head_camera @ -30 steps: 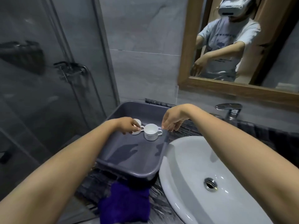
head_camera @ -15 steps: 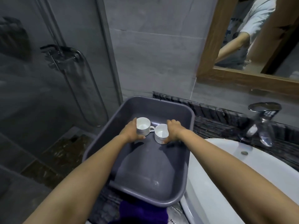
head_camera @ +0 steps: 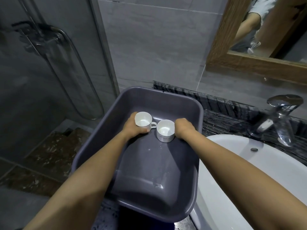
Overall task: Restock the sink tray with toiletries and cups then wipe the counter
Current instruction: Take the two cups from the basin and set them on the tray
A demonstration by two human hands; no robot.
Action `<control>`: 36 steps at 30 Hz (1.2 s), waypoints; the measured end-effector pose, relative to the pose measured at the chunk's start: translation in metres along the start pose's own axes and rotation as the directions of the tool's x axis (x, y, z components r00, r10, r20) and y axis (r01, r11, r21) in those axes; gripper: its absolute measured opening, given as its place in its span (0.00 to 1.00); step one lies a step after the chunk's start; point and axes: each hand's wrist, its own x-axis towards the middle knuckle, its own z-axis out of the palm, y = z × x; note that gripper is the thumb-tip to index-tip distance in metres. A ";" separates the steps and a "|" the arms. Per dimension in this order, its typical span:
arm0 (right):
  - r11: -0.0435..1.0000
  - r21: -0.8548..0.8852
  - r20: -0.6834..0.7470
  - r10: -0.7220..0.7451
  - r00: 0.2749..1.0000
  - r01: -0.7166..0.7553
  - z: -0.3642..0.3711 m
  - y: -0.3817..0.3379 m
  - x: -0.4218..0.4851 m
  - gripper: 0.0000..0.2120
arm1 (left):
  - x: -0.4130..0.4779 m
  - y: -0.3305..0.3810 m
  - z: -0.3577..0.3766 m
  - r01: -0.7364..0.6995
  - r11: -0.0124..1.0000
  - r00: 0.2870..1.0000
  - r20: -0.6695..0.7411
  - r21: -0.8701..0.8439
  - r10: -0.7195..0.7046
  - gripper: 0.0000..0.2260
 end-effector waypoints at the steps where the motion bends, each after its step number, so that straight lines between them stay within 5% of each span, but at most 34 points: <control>1: 1.000 0.011 -0.003 0.000 1.000 0.000 0.000 0.000 0.000 0.15 | -0.001 -0.001 0.000 -0.002 0.999 1.000 0.009 -0.038 0.003 0.36; 10: 0.997 0.074 0.091 -0.036 0.995 0.029 -0.011 -0.004 -0.006 0.04 | 0.000 -0.008 -0.003 0.036 0.997 0.997 -0.064 -0.063 -0.040 0.34; 19: 0.868 0.475 -0.052 -0.138 0.989 0.146 -0.043 0.009 -0.021 0.08 | -0.012 0.014 -0.028 0.026 1.000 0.995 -0.101 0.015 -0.025 0.36; 30: 0.741 0.598 -0.289 -0.158 0.944 0.306 -0.112 0.083 -0.071 0.06 | -0.035 0.109 -0.033 -0.168 0.986 0.985 -0.037 -0.013 0.167 0.41; 36: 0.690 0.643 -0.373 -0.096 0.923 0.332 -0.133 0.151 -0.114 0.06 | -0.048 0.173 0.005 -0.267 0.964 0.963 0.021 -0.009 0.267 0.34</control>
